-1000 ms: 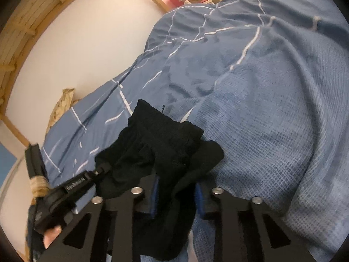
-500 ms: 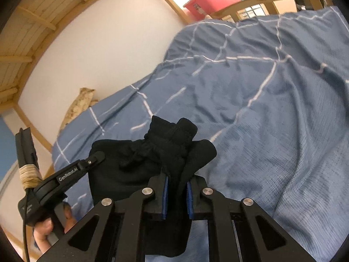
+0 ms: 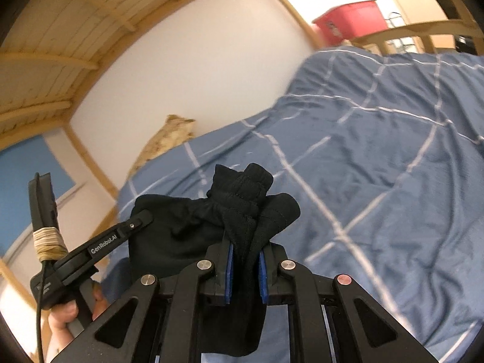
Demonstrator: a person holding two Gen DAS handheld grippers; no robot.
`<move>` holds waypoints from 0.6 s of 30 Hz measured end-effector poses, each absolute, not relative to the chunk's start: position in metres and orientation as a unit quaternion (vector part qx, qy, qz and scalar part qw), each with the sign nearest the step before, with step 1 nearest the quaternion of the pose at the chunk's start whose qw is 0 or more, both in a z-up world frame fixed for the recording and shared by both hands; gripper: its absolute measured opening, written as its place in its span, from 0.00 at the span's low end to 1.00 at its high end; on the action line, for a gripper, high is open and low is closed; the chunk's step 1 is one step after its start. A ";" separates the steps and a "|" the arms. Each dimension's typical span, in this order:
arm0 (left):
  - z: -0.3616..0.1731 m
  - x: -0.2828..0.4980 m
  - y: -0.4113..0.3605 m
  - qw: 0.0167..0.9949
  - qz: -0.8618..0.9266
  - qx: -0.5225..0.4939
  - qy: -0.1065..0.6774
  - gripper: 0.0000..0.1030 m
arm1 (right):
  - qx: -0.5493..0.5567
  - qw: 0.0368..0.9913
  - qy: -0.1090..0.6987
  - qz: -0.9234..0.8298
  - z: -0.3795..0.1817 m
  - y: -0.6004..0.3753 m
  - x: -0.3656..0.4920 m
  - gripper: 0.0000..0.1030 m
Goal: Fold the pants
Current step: 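Lift the shorts with both tools and carry them over the dark clothes stack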
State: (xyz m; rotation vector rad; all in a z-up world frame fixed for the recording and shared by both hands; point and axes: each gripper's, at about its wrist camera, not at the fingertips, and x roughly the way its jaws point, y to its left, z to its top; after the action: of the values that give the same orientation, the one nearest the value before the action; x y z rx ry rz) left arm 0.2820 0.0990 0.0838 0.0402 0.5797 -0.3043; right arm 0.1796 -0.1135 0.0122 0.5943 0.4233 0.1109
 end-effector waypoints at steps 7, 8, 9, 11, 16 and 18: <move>0.113 0.266 0.185 0.958 -0.097 0.032 0.269 0.08 | 0.264 0.936 0.203 0.115 0.039 -0.028 0.182 0.14; 0.115 0.265 0.196 0.959 -0.090 0.033 0.268 0.08 | 0.262 0.935 0.204 0.124 0.041 -0.015 0.182 0.14; 0.117 0.265 0.210 0.960 -0.082 0.033 0.267 0.08 | 0.259 0.934 0.206 0.134 0.043 0.001 0.184 0.14; 0.120 0.265 0.235 0.960 -0.067 0.035 0.269 0.08 | 0.255 0.933 0.206 0.146 0.045 0.025 0.186 0.14; 0.120 0.269 0.293 0.960 -0.024 0.054 0.273 0.08 | 0.252 0.928 0.210 0.178 0.048 0.084 0.198 0.14; 0.119 0.273 0.314 0.960 -0.012 0.059 0.274 0.08 | 0.246 0.927 0.212 0.188 0.048 0.102 0.204 0.14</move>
State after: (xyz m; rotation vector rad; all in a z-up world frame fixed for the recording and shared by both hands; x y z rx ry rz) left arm 0.2729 0.3137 0.1192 0.1191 0.5546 -0.0235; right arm 0.2037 0.1020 0.0477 0.5042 0.4353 0.3846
